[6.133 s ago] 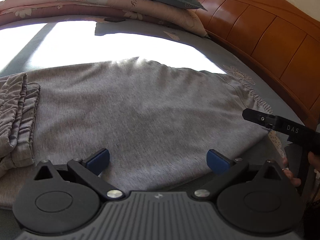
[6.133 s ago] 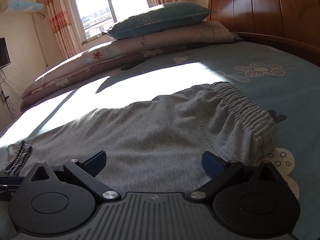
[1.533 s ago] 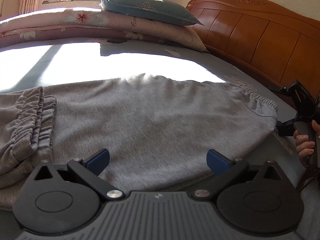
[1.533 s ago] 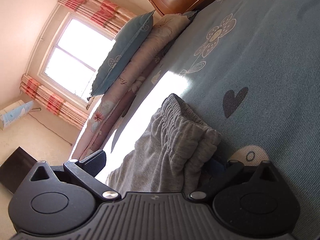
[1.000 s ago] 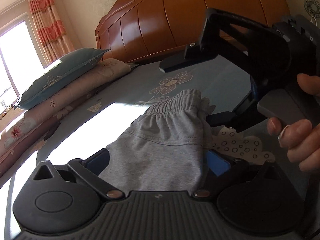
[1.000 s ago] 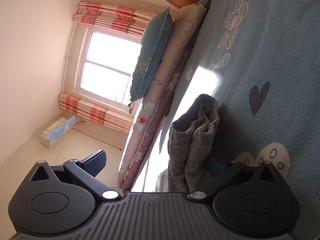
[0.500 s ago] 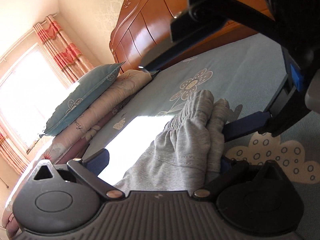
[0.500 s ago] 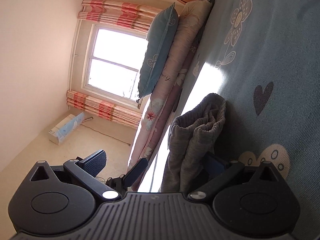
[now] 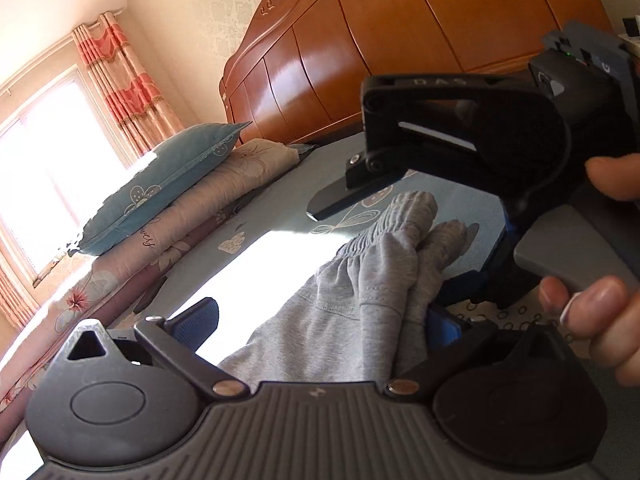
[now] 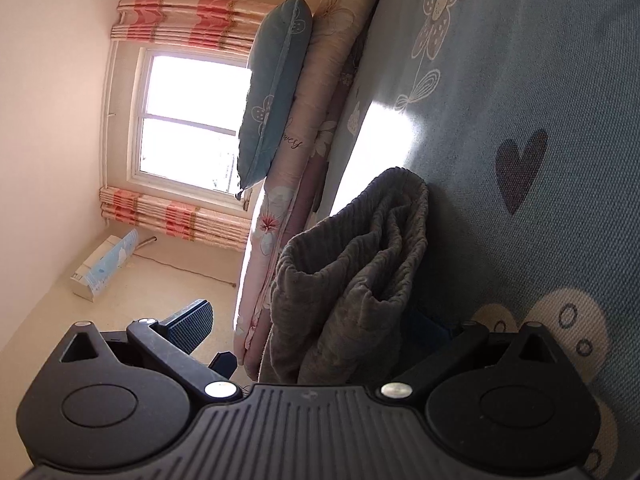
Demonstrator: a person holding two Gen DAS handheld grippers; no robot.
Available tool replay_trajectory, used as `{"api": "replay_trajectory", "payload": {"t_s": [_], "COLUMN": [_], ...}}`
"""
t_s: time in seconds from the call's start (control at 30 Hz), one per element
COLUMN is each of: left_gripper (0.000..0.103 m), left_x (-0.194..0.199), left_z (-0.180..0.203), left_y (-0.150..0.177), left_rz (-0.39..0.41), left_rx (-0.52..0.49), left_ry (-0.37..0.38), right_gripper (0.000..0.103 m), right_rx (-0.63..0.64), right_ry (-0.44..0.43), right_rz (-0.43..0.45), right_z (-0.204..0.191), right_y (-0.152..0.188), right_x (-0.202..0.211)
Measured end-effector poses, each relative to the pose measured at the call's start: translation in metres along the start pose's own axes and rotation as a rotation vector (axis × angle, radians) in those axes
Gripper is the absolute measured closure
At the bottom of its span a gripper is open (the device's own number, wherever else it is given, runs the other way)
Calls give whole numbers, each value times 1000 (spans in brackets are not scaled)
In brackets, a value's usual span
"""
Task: Fold clothes
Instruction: 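Grasp the grey elastic ankle cuffs with the right gripper and lift them, then carry the held cuffs over the pants toward the waistband with the right gripper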
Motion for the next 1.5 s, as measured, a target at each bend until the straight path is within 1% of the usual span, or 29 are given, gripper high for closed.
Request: {"api": "replay_trajectory", "payload": {"t_s": [0.03,0.07,0.2,0.33,0.4,0.47,0.53,0.57,0.6,0.63,0.67,0.73,0.83,0.97,1.2,1.3,1.47,1.5], "left_gripper": [0,0,0,1,1,1,1,1,1,1,1,1,1,1,1,1,1,1], "left_x": [5,10,37,50,56,59,60,61,61,61,60,60,64,66,66,66,68,69], "left_z": [-4,-8,-24,-37,-43,-50,-60,-64,-67,-70,-72,-75,-77,-81,-91,-94,-88,-87], "left_y": [5,11,47,95,122,139,151,157,162,168,174,183,191,196,205,207,205,204], "left_rz": [-9,-16,-49,-153,-209,-233,-245,-244,-244,-245,-247,-226,-185,-150,-114,-105,-98,-99], "left_rx": [22,42,126,226,284,341,406,440,471,511,547,586,605,615,709,730,667,660], "left_ry": [27,48,90,122,132,132,138,145,157,176,191,202,216,244,290,302,289,287], "right_gripper": [0,0,0,2,6,14,35,40,50,58,61,70,73,73,73,73,75,77], "right_rx": [-13,-18,-50,-47,3,65,140,174,207,222,225,229,253,295,336,348,363,363], "right_ry": [11,-6,-49,-57,-7,60,163,212,259,283,294,308,319,331,353,361,379,383], "right_rz": [-1,-4,-6,-8,-13,-17,-13,-9,-6,0,3,5,2,-5,-16,-14,-1,2], "right_z": [4,5,13,16,14,10,9,9,10,11,12,15,17,17,13,11,11,10], "right_y": [-1,-3,-6,-4,0,5,11,13,16,17,18,18,20,24,25,24,26,27], "right_x": [-2,-3,2,3,0,-3,-7,-9,-10,-10,-8,-7,-5,-5,-8,-12,-14,-15]}}
Point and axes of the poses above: each gripper's, at about its wrist camera, not at the fingertips, and x roughly against the way its jaws point, z to its right, y to its underside, the point moved 2 cm from there along -x, roughly the way its jaws point, and after that the axes turned 13 degrees about -x, right-handed, at the moved point
